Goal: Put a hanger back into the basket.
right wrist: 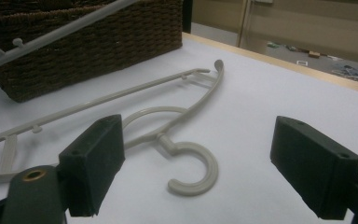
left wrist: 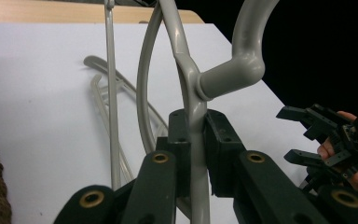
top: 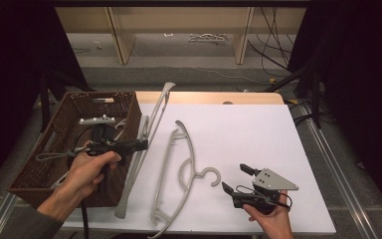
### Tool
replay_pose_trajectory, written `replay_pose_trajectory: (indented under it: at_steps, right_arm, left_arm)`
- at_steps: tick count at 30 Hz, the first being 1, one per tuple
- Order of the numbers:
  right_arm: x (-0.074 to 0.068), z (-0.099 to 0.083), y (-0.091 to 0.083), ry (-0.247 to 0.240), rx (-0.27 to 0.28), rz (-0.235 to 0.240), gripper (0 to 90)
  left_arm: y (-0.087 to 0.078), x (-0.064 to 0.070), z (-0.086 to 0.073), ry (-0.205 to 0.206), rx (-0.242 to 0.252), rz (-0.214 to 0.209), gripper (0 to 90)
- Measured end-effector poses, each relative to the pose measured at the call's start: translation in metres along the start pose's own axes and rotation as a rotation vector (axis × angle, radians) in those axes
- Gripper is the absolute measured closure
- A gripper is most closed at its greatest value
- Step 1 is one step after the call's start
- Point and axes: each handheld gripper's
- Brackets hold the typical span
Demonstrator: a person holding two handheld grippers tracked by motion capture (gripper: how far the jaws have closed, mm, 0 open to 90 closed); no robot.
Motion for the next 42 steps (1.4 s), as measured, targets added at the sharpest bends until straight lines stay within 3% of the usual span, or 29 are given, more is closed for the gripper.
replay_pose_trajectory:
  at_steps: [4, 7, 9, 10, 11, 20, 21, 25, 29, 32, 33, 35, 37, 40, 42]
  right_arm:
    - [0.0, 0.0, 0.0, -0.003, 0.0, -0.001, 18.5]
    - [0.0, 0.0, 0.001, 0.0, 0.0, -0.003, 18.5]
    - [0.001, 0.001, -0.003, -0.014, -0.042, -0.002, 18.5]
    - [0.0, 0.0, 0.001, -0.005, -0.008, 0.001, 18.5]
    - [0.001, 0.0, 0.0, -0.026, -0.011, -0.013, 18.5]
    - [0.0, 0.001, 0.0, -0.012, -0.026, -0.003, 18.6]
    - [0.001, 0.0, 0.0, -0.027, -0.018, -0.009, 18.6]
    - [0.001, 0.0, 0.0, -0.024, -0.016, -0.007, 18.6]
    - [0.001, 0.0, 0.0, -0.027, -0.018, -0.008, 18.7]
    - [0.001, 0.0, 0.001, -0.029, -0.013, -0.016, 18.7]
    - [0.0, 0.0, 0.002, -0.005, -0.012, 0.003, 18.7]
    - [0.0, 0.0, 0.002, -0.005, -0.016, 0.003, 18.7]
    - [0.001, 0.0, 0.001, -0.026, -0.019, -0.008, 18.7]
    - [0.001, 0.0, 0.002, -0.028, -0.019, -0.008, 18.7]
    - [0.001, 0.0, 0.002, -0.029, -0.006, -0.008, 18.8]
  left_arm:
    - [-0.01, 0.005, 0.007, 0.006, 0.017, -0.03, 81.3]
    - [-0.017, 0.009, 0.013, 0.019, 0.022, -0.019, 81.3]
    - [-0.023, 0.011, 0.017, 0.012, 0.029, -0.027, 81.3]
    - [-0.026, 0.012, 0.019, 0.013, 0.036, -0.031, 81.3]
    - [-0.028, 0.013, 0.021, 0.012, 0.042, -0.027, 81.4]
    - [-0.048, 0.013, 0.037, 0.063, 0.05, 0.035, 81.3]
    - [-0.05, 0.013, 0.038, 0.065, 0.051, 0.04, 81.3]
    - [-0.06, 0.01, 0.047, 0.12, 0.05, 0.092, 81.3]
    - [-0.067, 0.0, 0.054, 0.132, 0.055, 0.129, 81.3]
    - [-0.072, -0.011, 0.06, 0.163, 0.05, 0.158, 81.4]
    - [-0.073, -0.014, 0.061, 0.157, 0.059, 0.165, 81.4]
    - [-0.076, -0.021, 0.064, 0.164, 0.057, 0.176, 81.3]
    - [-0.08, -0.028, 0.067, 0.204, 0.044, 0.202, 81.3]
    - [-0.084, -0.036, 0.072, 0.22, 0.06, 0.229, 81.3]
    - [-0.087, -0.042, 0.075, 0.247, 0.039, 0.248, 81.3]
Point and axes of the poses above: each handheld gripper's, and its own axes: y roughly forward along the jaws, z roughly out of its top, x roughly to its right, and after that the axes turned 13 degrees about -y, right-handed
